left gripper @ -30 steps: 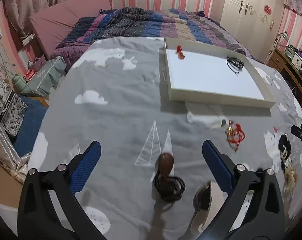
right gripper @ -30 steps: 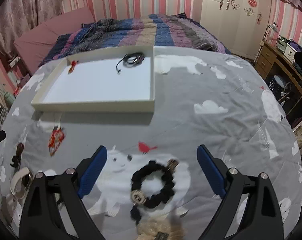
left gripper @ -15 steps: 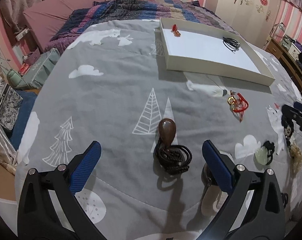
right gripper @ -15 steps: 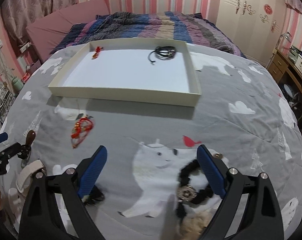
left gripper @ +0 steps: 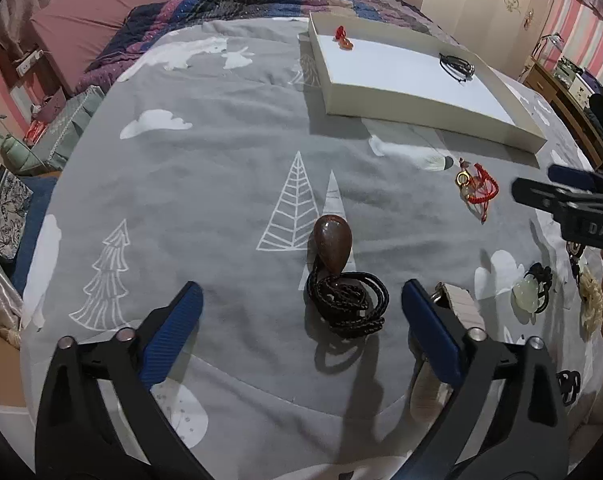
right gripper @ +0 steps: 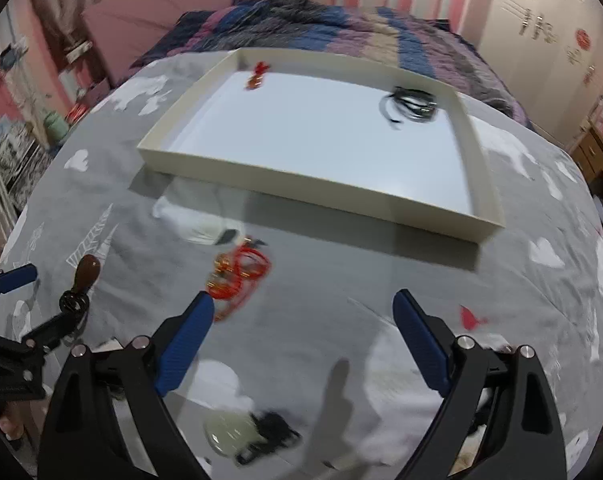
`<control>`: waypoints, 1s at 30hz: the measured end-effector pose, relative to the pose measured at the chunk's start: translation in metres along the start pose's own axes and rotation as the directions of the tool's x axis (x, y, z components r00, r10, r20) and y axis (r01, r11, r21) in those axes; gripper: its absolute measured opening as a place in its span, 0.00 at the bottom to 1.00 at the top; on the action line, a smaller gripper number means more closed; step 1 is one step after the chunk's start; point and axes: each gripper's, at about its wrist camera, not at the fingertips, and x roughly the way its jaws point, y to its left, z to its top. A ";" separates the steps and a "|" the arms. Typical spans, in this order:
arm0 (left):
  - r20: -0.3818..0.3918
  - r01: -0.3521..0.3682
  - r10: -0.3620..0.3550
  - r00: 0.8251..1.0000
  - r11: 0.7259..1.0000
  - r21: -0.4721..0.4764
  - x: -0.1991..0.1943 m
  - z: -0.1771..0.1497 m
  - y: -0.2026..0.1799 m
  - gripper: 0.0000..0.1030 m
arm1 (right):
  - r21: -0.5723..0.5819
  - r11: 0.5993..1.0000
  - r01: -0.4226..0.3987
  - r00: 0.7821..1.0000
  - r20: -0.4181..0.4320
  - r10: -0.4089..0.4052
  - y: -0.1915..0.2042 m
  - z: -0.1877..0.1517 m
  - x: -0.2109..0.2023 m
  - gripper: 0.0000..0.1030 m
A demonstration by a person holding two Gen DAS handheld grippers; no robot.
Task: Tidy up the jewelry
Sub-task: 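Grasp the red tassel charm with the right tool while the left tool grasps the black cord pendant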
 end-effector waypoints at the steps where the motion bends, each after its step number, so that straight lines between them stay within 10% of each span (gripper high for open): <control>1: -0.011 0.007 -0.007 1.000 1.000 0.005 0.003 -0.001 -0.001 0.83 | -0.012 1.000 -0.004 1.000 -0.005 0.004 0.005 0.003 0.004 0.88; 4: -0.032 0.017 -0.017 0.999 1.000 0.014 0.008 -0.003 -0.002 0.75 | -0.035 0.999 -0.005 1.000 -0.024 0.004 0.016 0.007 0.017 0.87; 17: -0.025 0.005 -0.005 1.000 1.000 0.009 0.013 0.006 -0.003 0.21 | -0.047 0.996 -0.070 0.997 -0.047 0.068 0.010 0.008 0.036 0.08; 30: 0.138 0.060 -0.066 0.988 0.997 0.048 -0.041 0.072 -0.026 0.15 | 0.012 0.992 -0.125 0.983 0.135 0.123 -0.035 0.039 -0.023 0.04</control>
